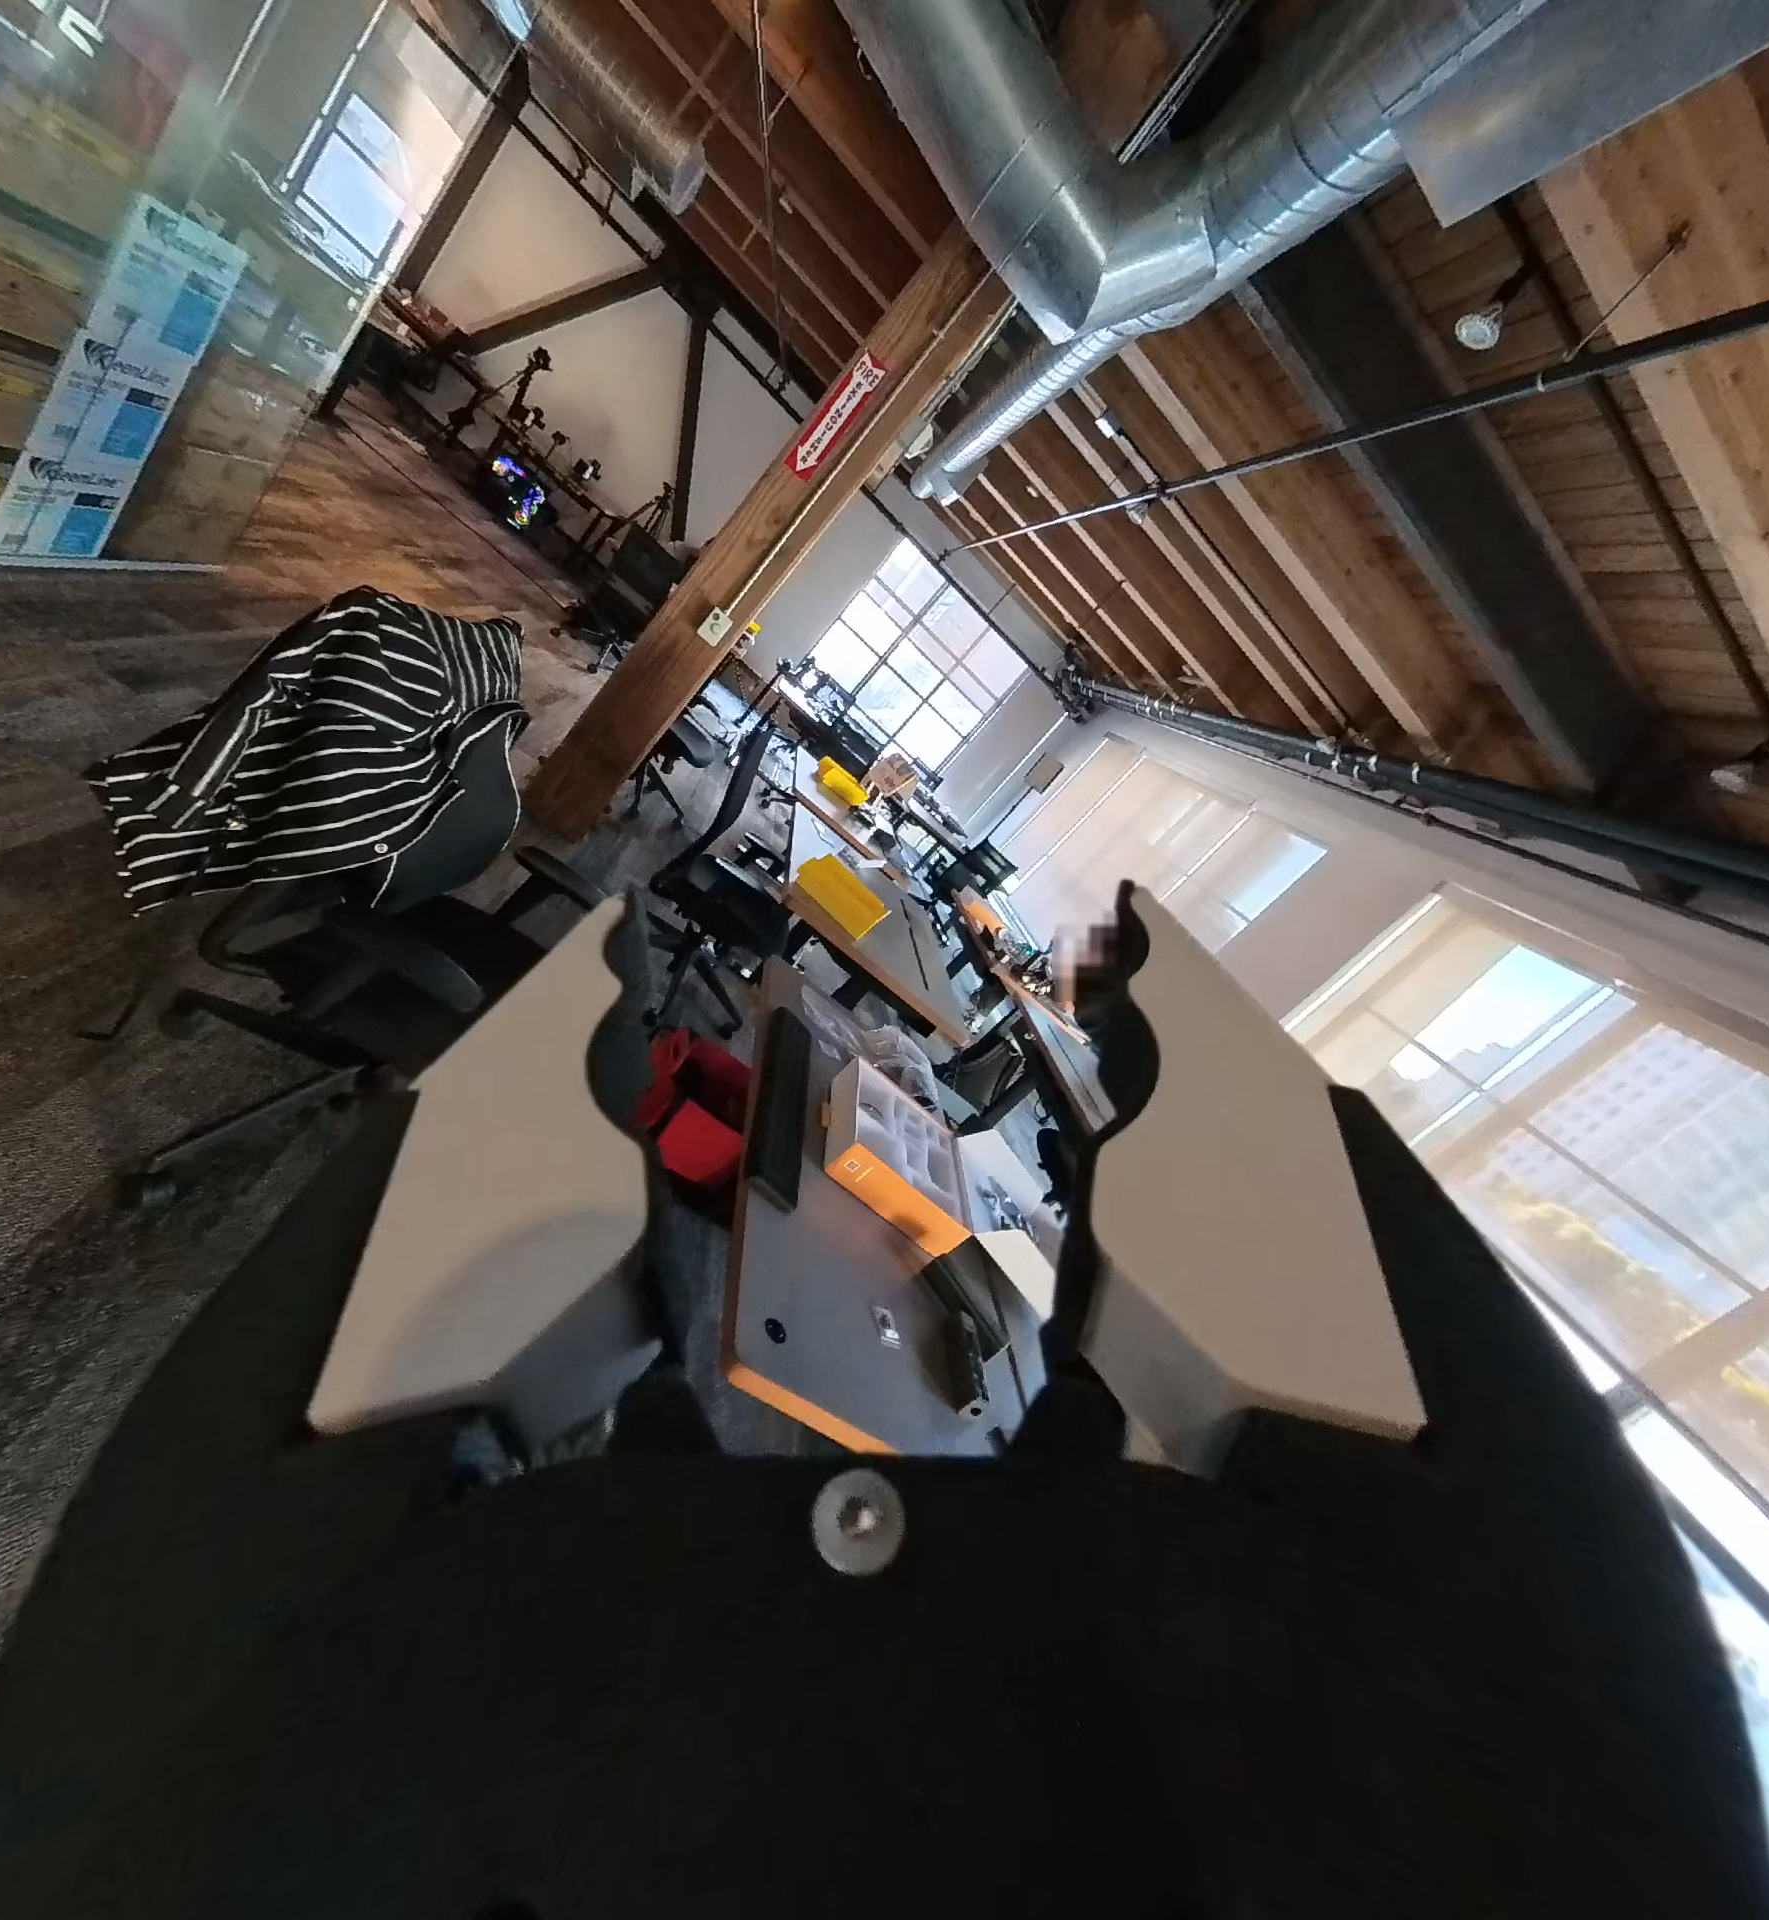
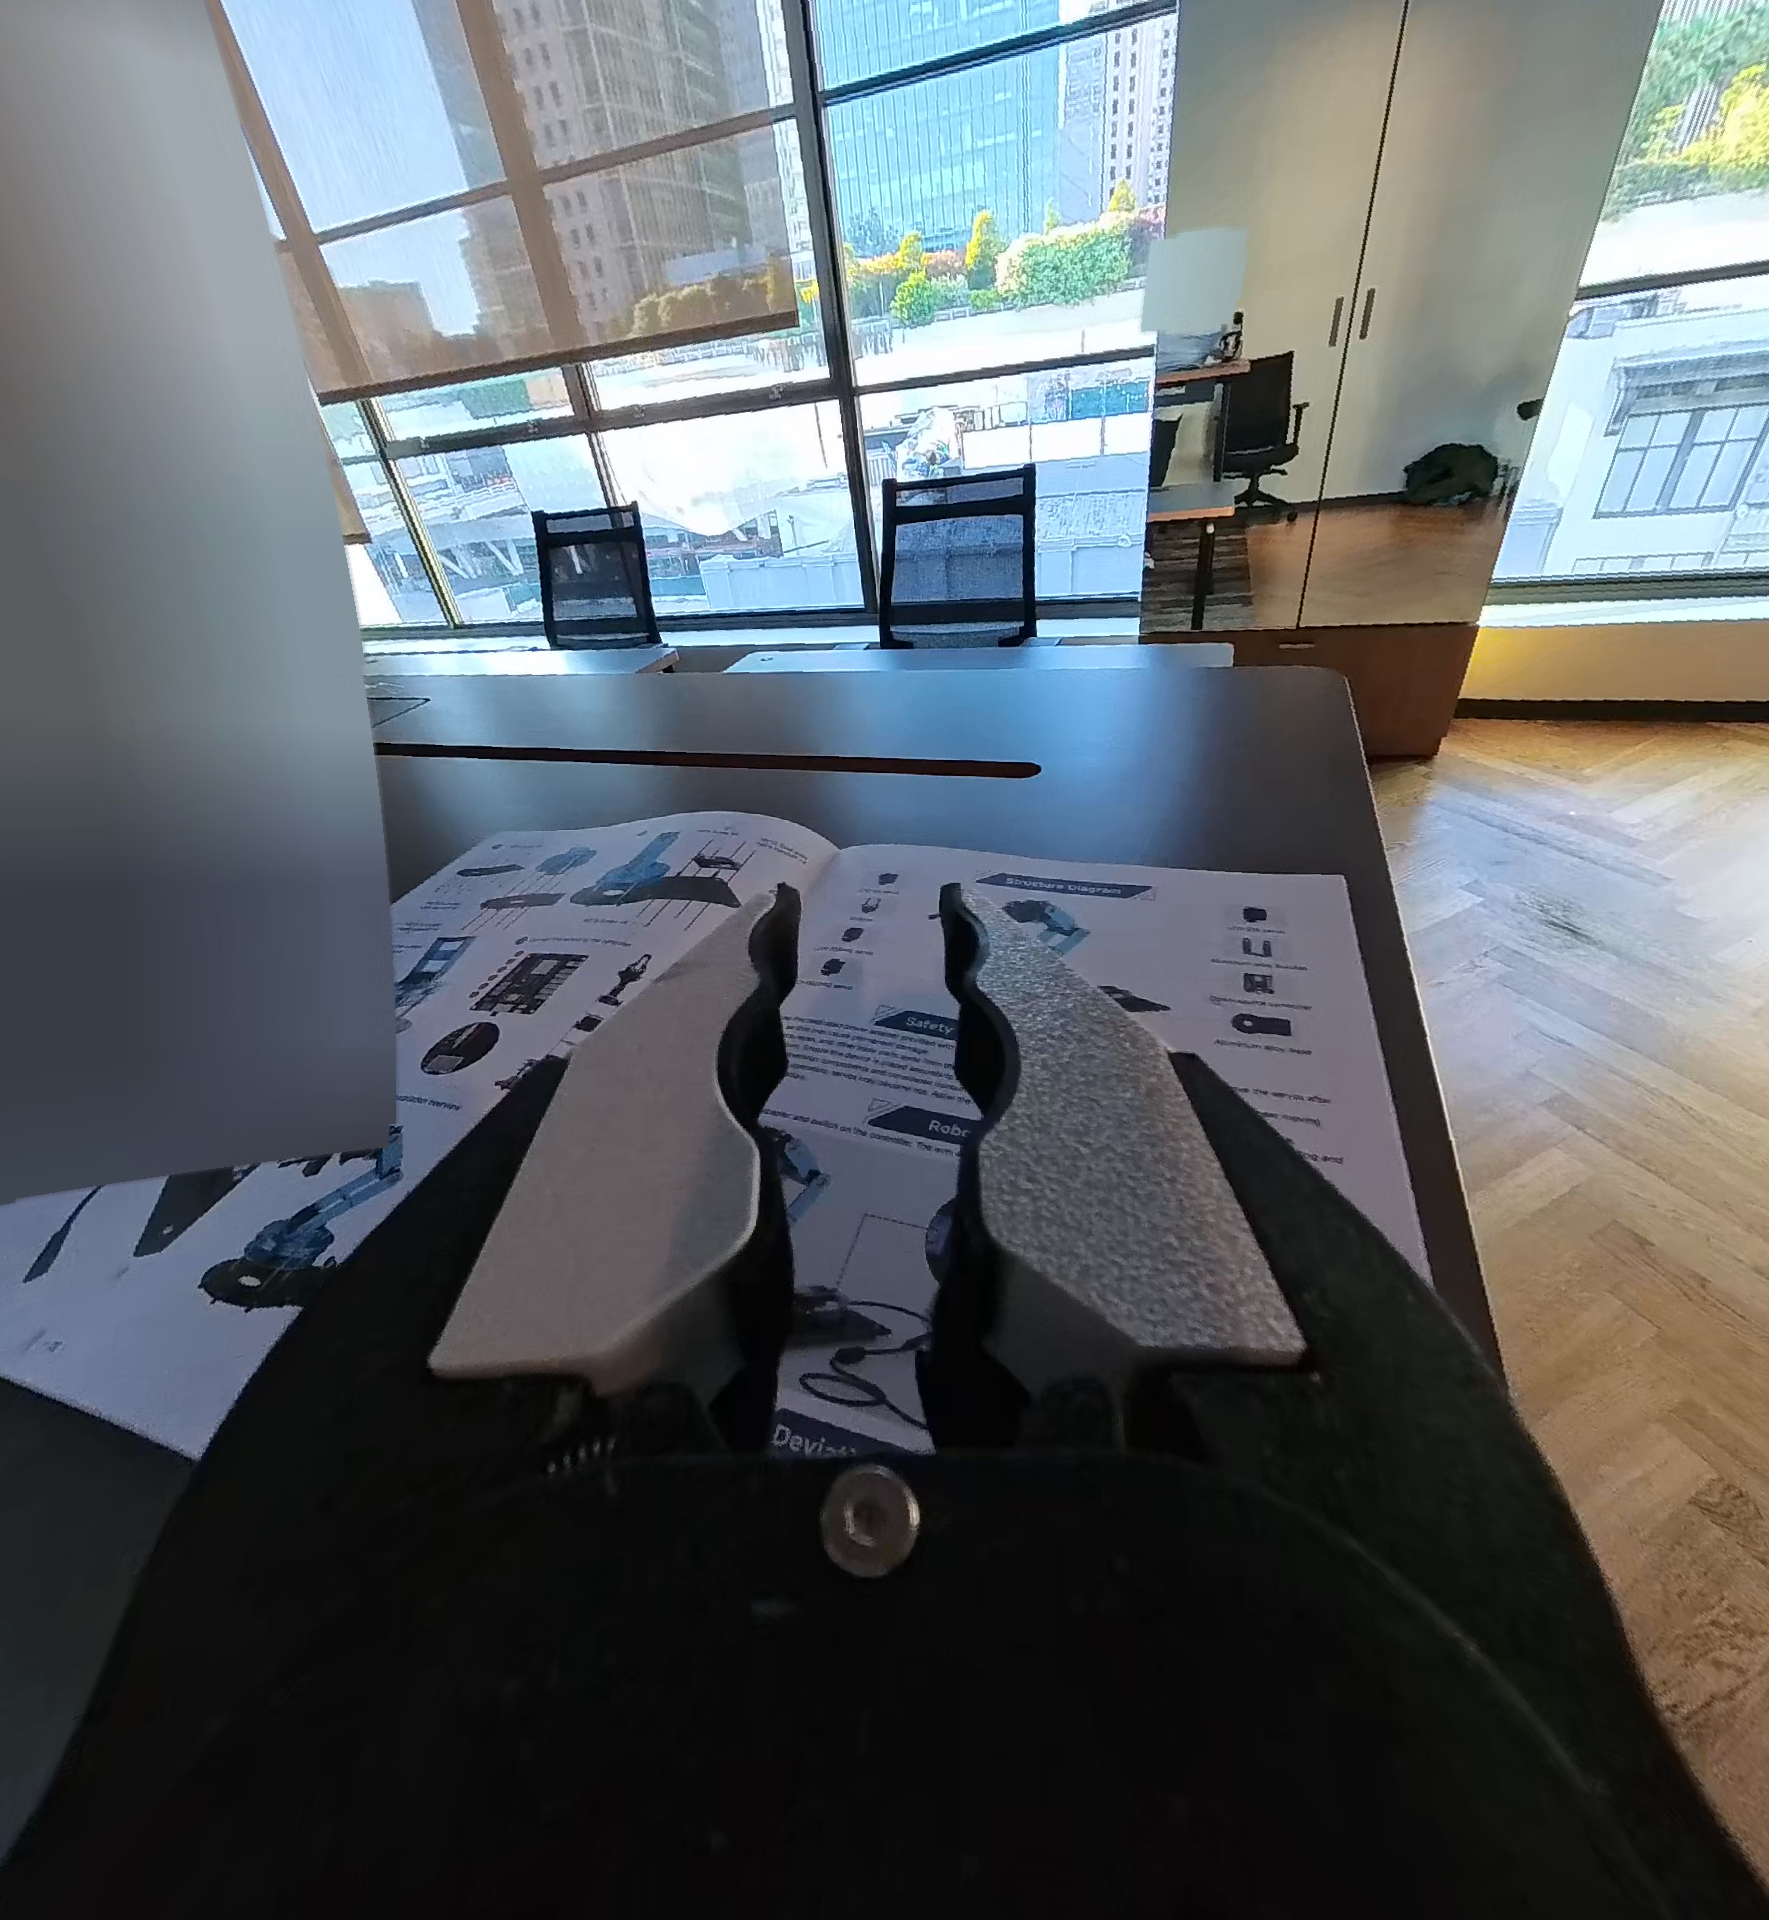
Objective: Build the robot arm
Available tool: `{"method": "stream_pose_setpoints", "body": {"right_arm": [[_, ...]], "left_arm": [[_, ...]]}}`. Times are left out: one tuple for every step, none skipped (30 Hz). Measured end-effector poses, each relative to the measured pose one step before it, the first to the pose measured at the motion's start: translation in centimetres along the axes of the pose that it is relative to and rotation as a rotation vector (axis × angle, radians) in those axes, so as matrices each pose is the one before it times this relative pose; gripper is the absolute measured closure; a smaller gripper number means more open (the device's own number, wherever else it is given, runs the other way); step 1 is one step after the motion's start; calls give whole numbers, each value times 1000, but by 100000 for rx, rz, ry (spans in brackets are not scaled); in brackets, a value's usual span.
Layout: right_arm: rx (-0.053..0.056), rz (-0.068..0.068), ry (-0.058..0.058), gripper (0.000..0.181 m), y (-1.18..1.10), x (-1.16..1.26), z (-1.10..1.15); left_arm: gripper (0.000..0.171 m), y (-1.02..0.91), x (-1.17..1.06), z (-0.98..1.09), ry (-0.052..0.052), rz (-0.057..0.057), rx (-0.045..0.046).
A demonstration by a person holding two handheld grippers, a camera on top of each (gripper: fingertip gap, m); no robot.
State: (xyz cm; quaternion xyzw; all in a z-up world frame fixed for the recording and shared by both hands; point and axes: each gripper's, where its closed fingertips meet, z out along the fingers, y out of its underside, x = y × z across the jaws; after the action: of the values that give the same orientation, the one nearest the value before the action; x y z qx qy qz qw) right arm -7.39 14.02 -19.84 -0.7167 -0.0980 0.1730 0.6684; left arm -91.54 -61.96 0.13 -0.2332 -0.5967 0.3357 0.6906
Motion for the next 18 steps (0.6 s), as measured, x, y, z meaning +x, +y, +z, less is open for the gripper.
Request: {"method": "stream_pose_setpoints", "body": {"right_arm": [[-40,-138,78,156,-15,22,5],[40,-155,65,156,-4,2,10],[-97,-177,28,156,25,-12,27],[-299,-132,-41,156,51,-14,41],[-259,-184,18,156,57,-14,39],[-186,-166,44,156,56,-5,31],[-173,-23,-55,156,53,-25,42],[-282,116,-102,156,86,-17,37],[-341,114,-107,156,94,-23,46],[-256,51,-73,156,62,-10,38],[-215,-5,-30,156,58,-13,35],[-178,9,-37,156,33,-6,10],[45,-45,32,156,4,-1,8],[11,-63,134,157,8,34,-2],[-159,6,113,157,30,24,8],[-86,79,75,157,17,36,15],[34,151,-10,157,3,11,5],[15,189,-24,157,-7,18,8]], "left_arm": [[85,-8,-12,-27,137,-880,425],[85,0,-38,-44,7,-670,299],[85,-10,-62,-52,-116,-474,305],[85,-28,-66,-66,-136,-342,346],[85,-30,-76,-51,-126,-309,238],[85,-25,-80,-56,-91,-295,152],[85,-50,-79,-46,-149,-221,230],[85,-56,-83,-52,-228,-207,301],[85,-80,-77,-46,-149,-255,325],[85,-68,-47,-49,-100,-273,284],[85,-51,-38,-24,-122,-268,206],[85,-39,-13,-26,-31,-243,214],[85,-39,26,-22,102,-238,264],[85,-9,66,-8,135,-243,230],[85,33,46,16,81,-215,44],[85,69,76,25,136,-150,-82],[85,80,98,34,205,-31,-92],[85,122,91,41,163,71,-215]]}}
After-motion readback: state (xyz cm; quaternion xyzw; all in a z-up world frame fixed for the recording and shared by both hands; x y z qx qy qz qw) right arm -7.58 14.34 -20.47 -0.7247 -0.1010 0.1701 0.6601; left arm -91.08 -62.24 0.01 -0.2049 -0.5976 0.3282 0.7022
